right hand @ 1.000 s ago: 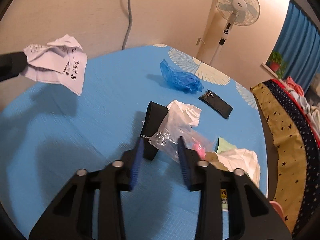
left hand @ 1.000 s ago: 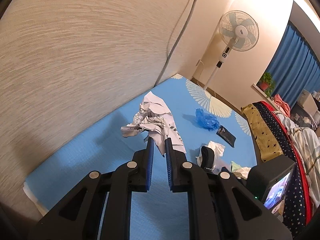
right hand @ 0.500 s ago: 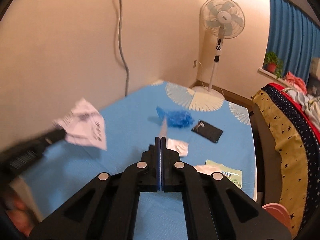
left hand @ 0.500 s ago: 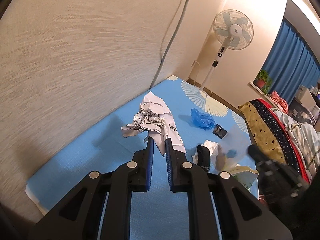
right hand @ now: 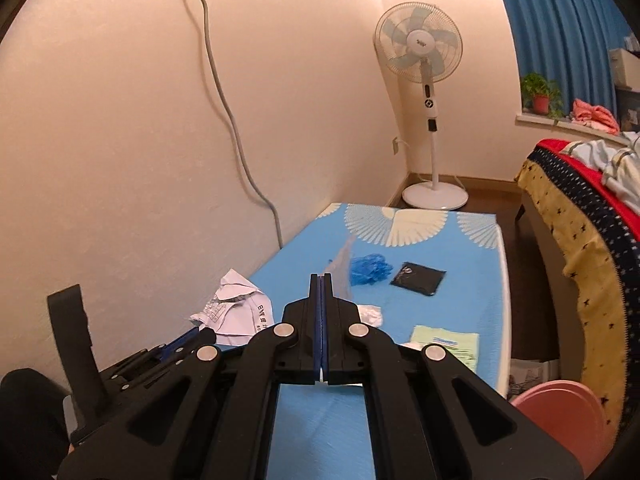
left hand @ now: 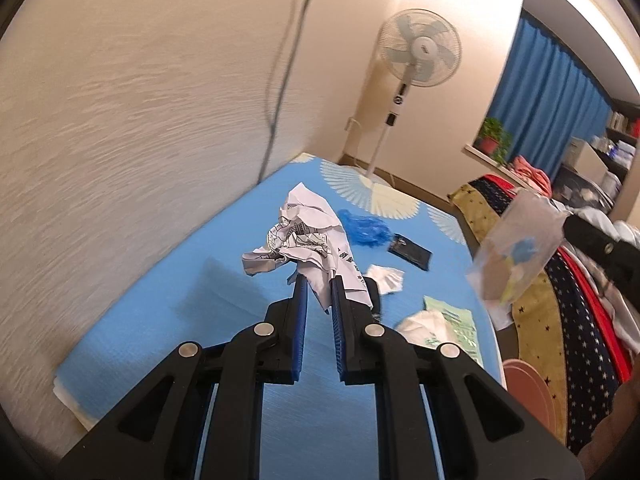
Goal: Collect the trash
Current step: 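Carry the paper in the left tool and bag in the right tool over the pink bin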
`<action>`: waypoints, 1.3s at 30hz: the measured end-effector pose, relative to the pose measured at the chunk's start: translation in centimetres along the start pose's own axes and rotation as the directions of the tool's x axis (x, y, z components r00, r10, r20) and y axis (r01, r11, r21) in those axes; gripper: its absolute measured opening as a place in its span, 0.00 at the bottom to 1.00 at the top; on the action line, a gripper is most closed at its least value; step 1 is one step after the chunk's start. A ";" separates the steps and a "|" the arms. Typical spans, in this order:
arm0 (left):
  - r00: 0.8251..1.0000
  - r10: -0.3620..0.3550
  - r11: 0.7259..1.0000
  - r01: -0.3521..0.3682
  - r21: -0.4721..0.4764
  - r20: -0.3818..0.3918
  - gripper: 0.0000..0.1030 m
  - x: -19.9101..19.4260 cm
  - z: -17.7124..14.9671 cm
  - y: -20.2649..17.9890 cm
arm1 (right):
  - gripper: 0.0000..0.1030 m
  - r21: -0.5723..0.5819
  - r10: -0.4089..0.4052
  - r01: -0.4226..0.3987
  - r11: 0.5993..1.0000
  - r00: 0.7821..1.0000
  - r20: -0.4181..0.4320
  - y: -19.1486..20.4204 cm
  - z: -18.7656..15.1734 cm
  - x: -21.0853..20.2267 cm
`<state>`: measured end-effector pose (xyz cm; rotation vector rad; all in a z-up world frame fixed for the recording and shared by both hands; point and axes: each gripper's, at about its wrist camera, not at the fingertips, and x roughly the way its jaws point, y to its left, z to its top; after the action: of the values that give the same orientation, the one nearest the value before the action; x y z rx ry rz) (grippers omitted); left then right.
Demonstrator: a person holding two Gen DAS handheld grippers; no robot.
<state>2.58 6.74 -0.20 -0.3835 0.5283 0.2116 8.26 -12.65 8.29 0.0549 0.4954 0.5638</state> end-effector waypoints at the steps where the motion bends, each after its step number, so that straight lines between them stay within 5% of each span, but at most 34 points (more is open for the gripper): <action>1: 1.000 -0.011 1.000 0.011 0.008 -0.001 0.12 -0.2 -0.1 -0.3 | 0.00 0.003 -0.006 0.006 1.000 1.000 0.003 -0.2 0.1 -0.6; 15: 0.992 -0.127 0.981 0.127 0.145 -0.014 0.12 -1.1 -1.6 -5.5 | 0.00 0.064 -0.215 0.214 0.975 0.977 0.002 -5.4 -0.8 -8.8; 27: 0.969 -0.240 0.935 0.248 0.253 -0.060 0.12 -1.4 -4.6 -11.4 | 0.00 0.177 -0.386 0.380 0.908 0.923 -0.002 -11.8 -3.7 -12.5; 39: 0.928 -0.346 0.866 0.373 0.334 -0.137 0.12 -0.4 -8.0 -17.4 | 0.00 0.239 -0.510 0.506 0.829 0.859 -0.046 -16.0 -6.0 -13.5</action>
<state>3.71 -12.39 -1.13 -0.1298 0.5445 -0.2615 3.58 -33.79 5.95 0.1574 0.5322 -0.0276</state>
